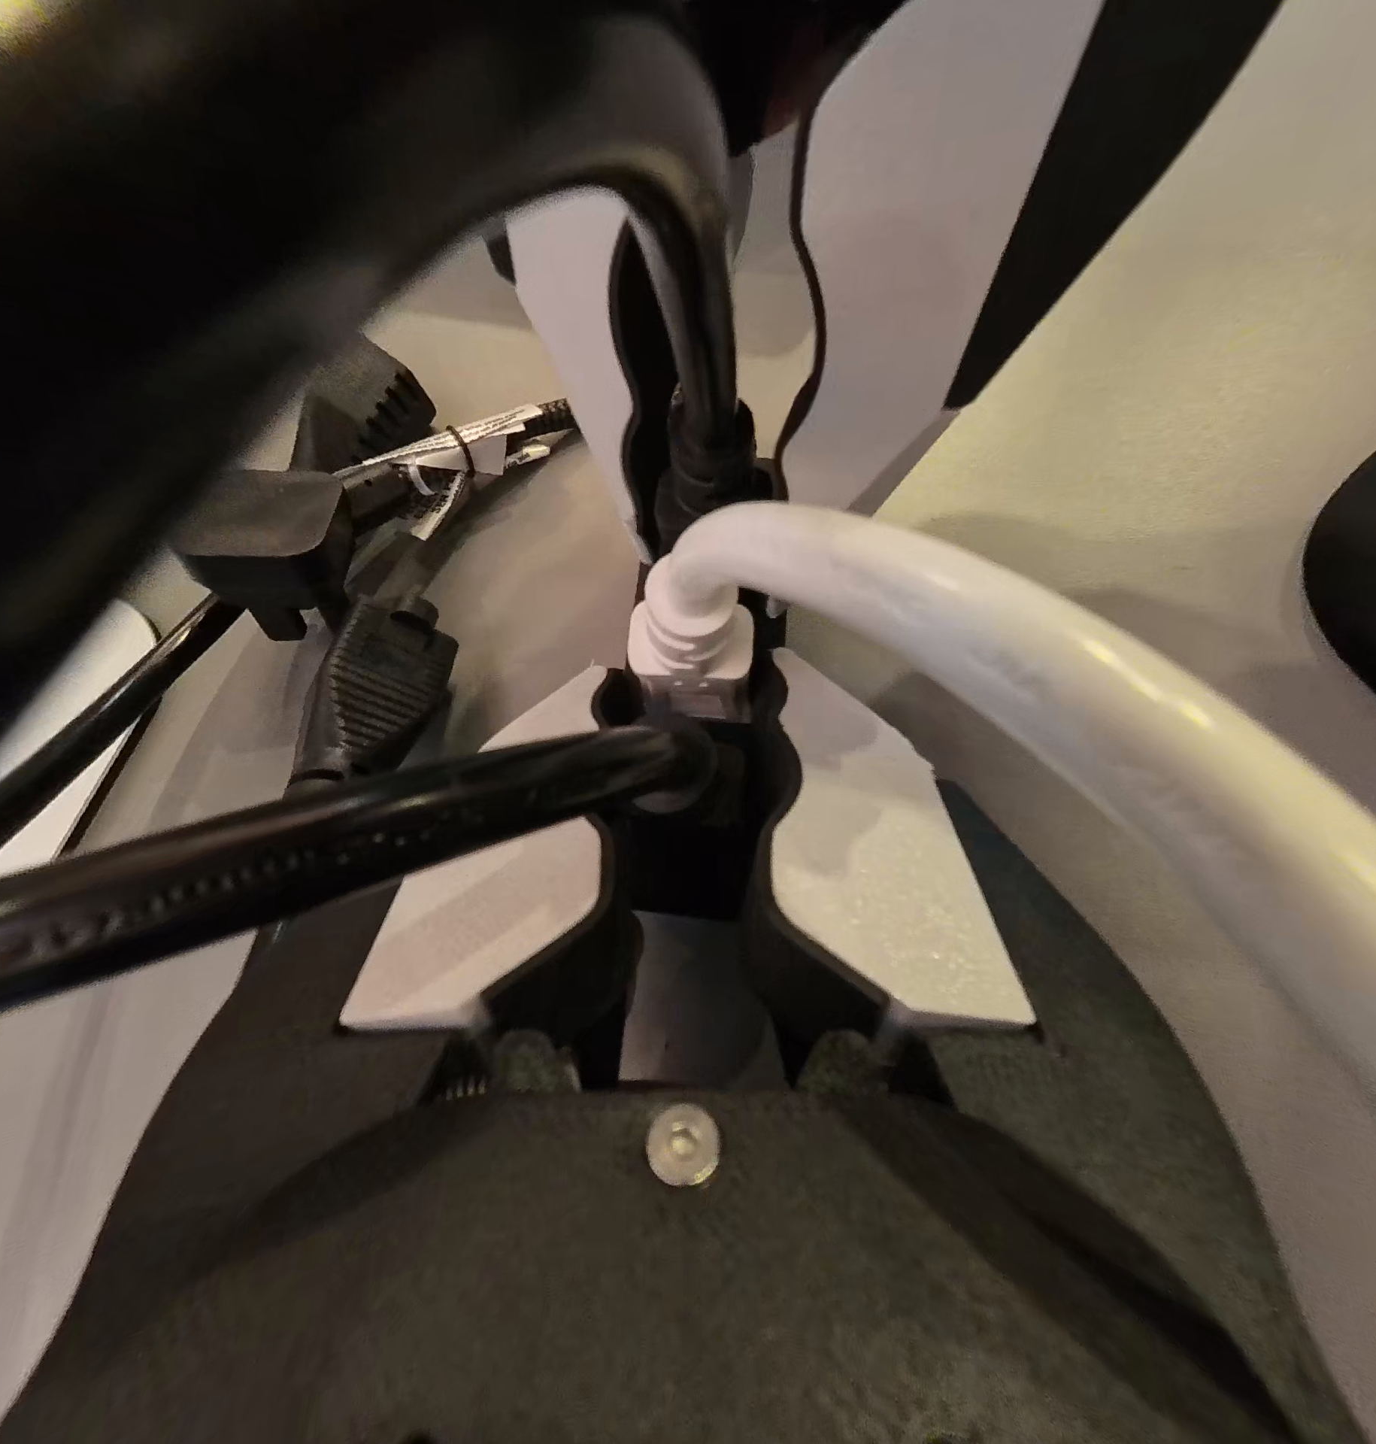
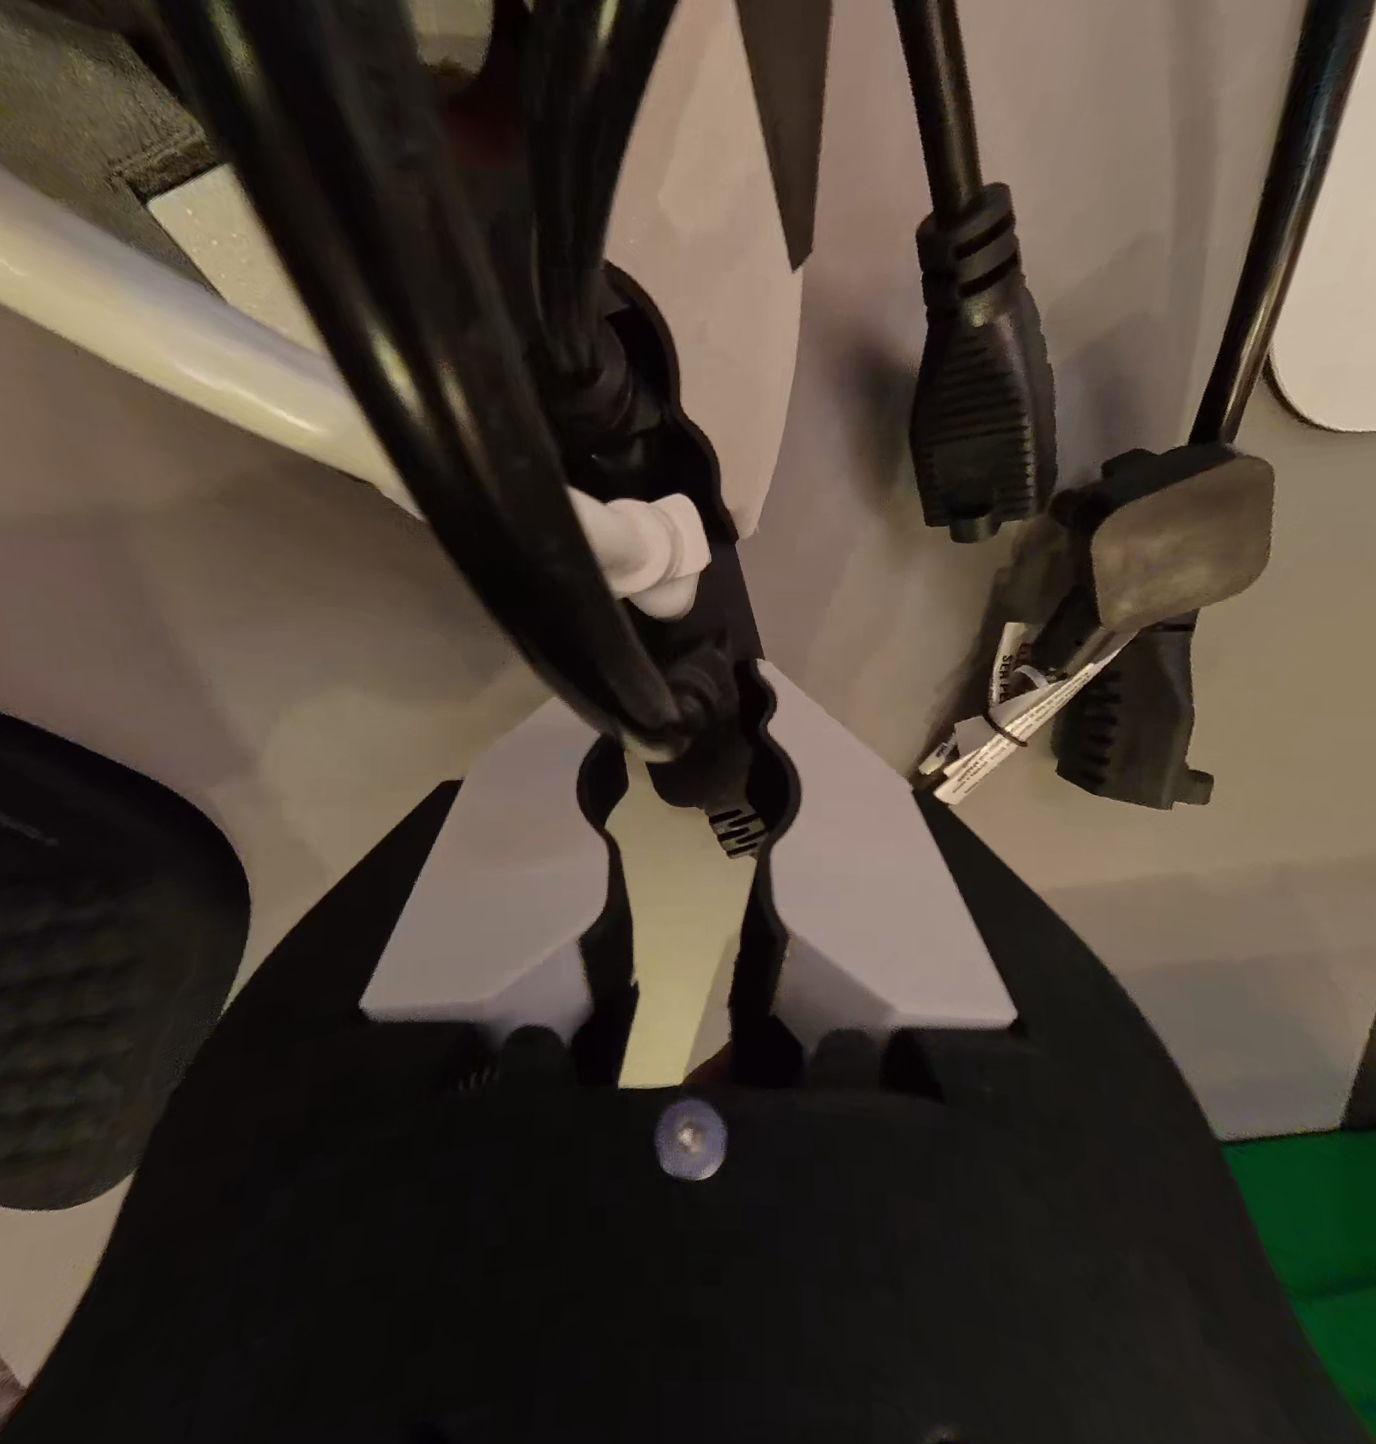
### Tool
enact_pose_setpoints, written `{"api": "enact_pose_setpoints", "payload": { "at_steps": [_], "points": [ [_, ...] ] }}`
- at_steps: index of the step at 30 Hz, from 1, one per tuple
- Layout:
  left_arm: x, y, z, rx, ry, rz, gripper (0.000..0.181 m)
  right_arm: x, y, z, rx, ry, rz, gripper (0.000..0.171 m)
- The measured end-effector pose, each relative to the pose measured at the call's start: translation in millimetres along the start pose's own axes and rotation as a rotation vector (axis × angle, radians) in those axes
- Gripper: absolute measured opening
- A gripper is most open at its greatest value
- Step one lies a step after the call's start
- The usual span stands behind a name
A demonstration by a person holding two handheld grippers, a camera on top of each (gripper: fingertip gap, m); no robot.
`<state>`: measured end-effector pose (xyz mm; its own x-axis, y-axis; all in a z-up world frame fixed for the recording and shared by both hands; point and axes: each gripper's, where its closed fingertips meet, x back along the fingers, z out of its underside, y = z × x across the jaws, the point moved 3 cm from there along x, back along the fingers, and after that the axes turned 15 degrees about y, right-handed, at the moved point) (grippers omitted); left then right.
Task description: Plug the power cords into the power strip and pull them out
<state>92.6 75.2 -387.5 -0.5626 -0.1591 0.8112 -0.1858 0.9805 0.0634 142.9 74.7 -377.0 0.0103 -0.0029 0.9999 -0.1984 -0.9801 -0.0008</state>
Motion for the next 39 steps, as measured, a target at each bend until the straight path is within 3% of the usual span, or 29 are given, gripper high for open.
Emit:
{"api": "enact_pose_setpoints", "payload": {
  "at_steps": [9,18,26,33,39],
  "points": [
    [0.7,0.2,-0.8,-0.014,-0.009,-0.011,0.033,2.3,7.2,0.1,-0.046,0.003,0.164,0.023],
    [1.5,-0.2,0.5,-0.018,-0.023,0.034,0.029,2.9,-3.6,1.0,-0.108,-0.101,-0.224,0.023],
    [1.0,0.5,0.2,-0.035,-0.017,0.001,0.028,1.9,3.9,-0.6,-0.041,-0.066,0.131,0.022],
    [2.2,3.4,0.2,-0.050,-0.007,-0.027,0.027,2.2,2.1,-3.0,-0.048,-0.057,0.192,0.023],
    [4.0,2.2,0.5,-0.118,-0.008,-0.049,0.027,2.3,-0.3,-4.4,-0.047,-0.054,0.098,0.023]
  ]
}}
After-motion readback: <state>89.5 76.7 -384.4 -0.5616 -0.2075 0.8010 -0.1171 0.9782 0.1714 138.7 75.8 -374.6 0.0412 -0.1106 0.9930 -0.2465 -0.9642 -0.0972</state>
